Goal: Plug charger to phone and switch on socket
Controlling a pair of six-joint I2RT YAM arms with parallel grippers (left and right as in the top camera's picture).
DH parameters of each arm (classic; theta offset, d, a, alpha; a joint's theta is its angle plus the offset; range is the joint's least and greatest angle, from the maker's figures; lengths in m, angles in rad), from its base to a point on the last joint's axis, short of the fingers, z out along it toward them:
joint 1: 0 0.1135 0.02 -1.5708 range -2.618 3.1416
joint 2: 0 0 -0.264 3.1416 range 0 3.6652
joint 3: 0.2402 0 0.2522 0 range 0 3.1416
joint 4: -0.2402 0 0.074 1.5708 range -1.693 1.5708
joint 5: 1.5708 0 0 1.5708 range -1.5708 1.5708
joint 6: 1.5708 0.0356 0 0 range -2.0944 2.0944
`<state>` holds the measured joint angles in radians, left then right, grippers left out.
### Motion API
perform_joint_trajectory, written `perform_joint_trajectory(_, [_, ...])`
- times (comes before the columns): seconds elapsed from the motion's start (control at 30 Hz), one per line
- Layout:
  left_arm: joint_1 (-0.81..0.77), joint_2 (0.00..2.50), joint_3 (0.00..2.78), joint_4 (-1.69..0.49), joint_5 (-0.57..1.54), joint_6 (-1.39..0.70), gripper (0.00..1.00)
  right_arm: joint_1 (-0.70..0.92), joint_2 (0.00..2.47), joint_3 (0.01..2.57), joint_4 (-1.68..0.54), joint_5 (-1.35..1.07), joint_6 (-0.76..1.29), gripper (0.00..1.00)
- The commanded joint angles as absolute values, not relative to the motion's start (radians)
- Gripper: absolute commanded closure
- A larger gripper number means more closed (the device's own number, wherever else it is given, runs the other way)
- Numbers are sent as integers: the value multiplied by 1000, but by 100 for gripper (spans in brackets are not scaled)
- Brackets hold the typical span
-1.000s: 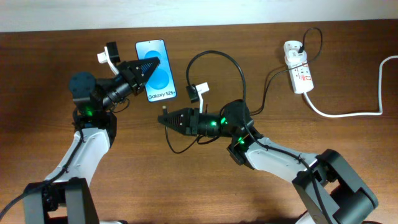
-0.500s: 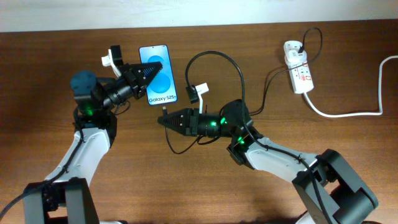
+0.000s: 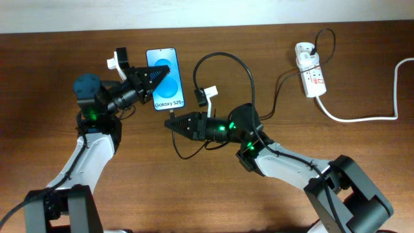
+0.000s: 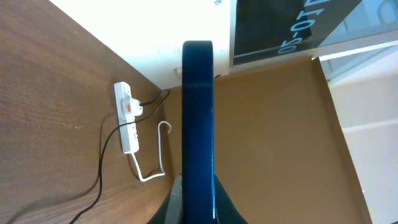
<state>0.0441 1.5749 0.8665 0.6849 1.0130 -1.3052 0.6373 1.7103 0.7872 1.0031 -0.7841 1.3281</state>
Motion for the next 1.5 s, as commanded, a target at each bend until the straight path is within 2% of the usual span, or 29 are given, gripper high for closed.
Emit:
perform_joint_trajectory(0.0, [40, 1556, 878, 698, 1028, -1312, 100, 635, 1708, 797, 1012, -791, 1314, 96])
perform_joint_trajectory(0.6, [24, 1556, 878, 698, 1030, -1312, 100, 636, 1708, 797, 1006, -770, 1313, 96])
perform_joint_trajectory(0.97, [24, 1556, 878, 706, 1109, -1285, 100, 624, 1708, 797, 999, -759, 1261, 96])
perform_joint_trajectory(1.13, [24, 1556, 878, 819, 1161, -1259, 100, 595, 1708, 797, 938, -767, 1260, 96])
perform_joint_trajectory(1.33, [24, 1556, 878, 837, 1179, -1259, 100, 595, 1708, 797, 1005, -780, 1238, 96])
perform_joint_trajectory(1.47, [30, 1556, 878, 838, 1126, -1258, 100, 595, 1708, 796, 801, -872, 1139, 96])
